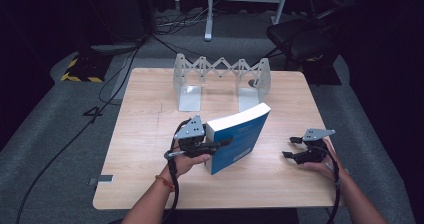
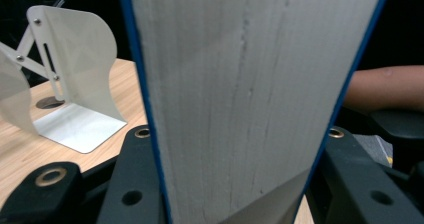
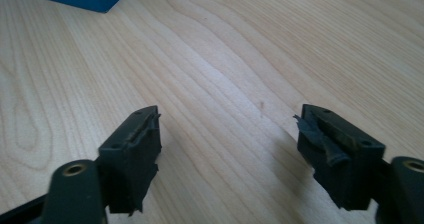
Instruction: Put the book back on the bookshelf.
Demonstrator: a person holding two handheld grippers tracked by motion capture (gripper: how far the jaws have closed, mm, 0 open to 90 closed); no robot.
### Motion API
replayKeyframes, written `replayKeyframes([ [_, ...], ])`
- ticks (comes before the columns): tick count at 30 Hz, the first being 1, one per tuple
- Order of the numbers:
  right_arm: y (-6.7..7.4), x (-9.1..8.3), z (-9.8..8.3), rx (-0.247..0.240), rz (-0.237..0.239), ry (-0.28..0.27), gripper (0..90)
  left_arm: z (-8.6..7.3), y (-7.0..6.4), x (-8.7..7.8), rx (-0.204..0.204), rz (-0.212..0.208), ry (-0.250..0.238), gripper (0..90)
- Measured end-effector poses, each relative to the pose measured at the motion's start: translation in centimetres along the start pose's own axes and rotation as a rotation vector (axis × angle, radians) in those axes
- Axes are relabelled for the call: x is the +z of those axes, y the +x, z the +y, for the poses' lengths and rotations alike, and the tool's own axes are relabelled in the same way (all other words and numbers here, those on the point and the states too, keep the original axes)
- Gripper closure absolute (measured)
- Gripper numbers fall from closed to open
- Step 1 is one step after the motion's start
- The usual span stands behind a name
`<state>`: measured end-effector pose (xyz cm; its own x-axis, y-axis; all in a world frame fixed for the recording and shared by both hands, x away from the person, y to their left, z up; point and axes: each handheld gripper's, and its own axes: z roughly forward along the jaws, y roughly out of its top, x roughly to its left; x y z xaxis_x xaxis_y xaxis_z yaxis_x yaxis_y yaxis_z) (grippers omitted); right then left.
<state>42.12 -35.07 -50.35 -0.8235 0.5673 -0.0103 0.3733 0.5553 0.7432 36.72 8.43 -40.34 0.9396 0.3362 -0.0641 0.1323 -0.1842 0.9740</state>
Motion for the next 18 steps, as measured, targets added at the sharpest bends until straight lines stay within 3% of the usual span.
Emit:
replayKeyframes([
  [6, 1.2, 0.9, 0.9, -0.020, 0.037, 0.005, 23.7, -0.2, 0.0, -0.3, -0.002, 0.036, 0.003, 57.5],
  [9, 2.6, 2.1, 2.0, -0.061, 0.080, 0.005, 23.7, -0.3, -0.1, -0.4, 0.003, 0.046, 0.005, 56.9],
  [12, 3.6, 3.2, 2.9, -0.096, 0.113, 0.006, 23.0, -0.4, -0.3, -0.5, 0.031, 0.054, 0.042, 55.7],
  [18, 4.4, 4.2, 3.8, -0.133, 0.151, 0.008, 22.6, -0.9, 0.0, -0.1, 0.014, 0.032, 0.063, 54.5],
])
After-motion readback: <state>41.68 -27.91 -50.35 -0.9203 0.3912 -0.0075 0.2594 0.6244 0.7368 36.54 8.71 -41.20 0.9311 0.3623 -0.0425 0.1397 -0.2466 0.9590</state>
